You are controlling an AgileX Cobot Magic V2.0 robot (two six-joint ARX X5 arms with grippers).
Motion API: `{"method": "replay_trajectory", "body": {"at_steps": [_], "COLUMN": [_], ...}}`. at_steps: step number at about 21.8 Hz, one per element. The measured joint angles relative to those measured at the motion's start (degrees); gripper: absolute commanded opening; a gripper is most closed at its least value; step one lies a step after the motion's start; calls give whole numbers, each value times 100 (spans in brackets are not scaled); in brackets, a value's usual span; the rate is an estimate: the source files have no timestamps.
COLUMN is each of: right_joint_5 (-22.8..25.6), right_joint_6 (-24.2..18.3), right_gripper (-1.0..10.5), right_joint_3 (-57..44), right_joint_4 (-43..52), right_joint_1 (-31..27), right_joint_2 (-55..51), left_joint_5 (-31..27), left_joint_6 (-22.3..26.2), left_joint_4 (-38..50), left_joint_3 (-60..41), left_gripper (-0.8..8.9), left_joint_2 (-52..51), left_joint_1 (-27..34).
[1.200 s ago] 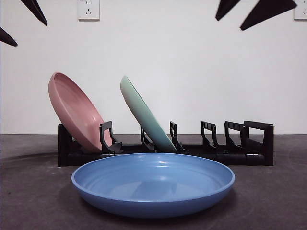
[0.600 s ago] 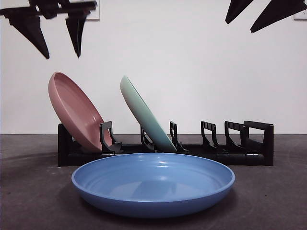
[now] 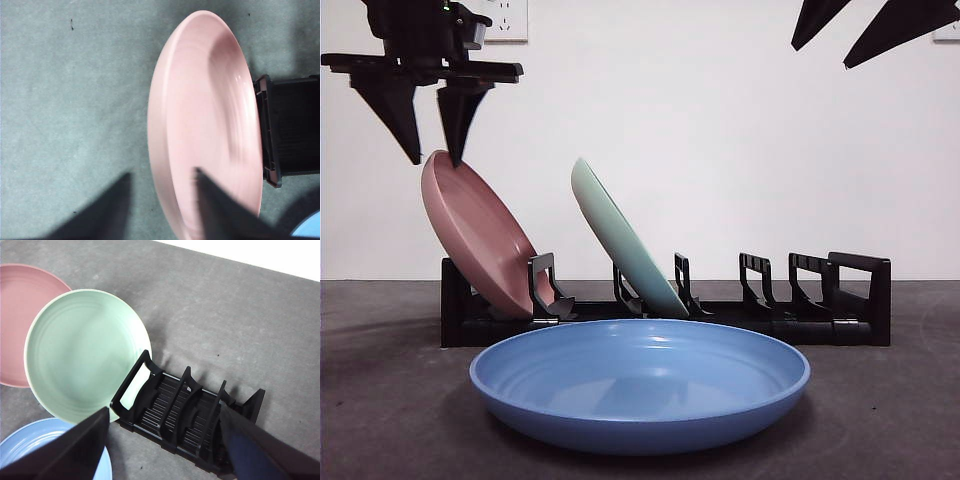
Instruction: Place the plate
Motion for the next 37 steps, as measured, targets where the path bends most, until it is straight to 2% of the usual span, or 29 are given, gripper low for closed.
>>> {"method": "replay_trajectory", "body": {"at_steps": [2,9,15,22,30,37], "right_joint_5": [0,0,0,0,9,15], "right_joint_6": [0,0,0,0,0,0], "right_gripper": [349,349,349,349,349,349], "right_joint_3": [0,0,0,0,0,0], "right_joint_4": [-4,-7,-7,-7,-31,-37], "right_joint_1": [2,0,2,2,2,2], "right_joint_2": [0,0,0,0,0,0], "left_joint_5": [0,-179,-1060,-1069,-1069,-953], "left_joint_6": [0,-15,203,417,551,586], "left_joint_4": [0,-42,-562,-1292,-1888,-1851], "left_joint_3": [22,186,968,1971,1961,1532], "left_gripper": [22,19,18,16,16,16], "left_joint_2": [0,0,0,-11,-140,-846], "left_joint_1": [0,-2,-111,-111,-61,-63]}}
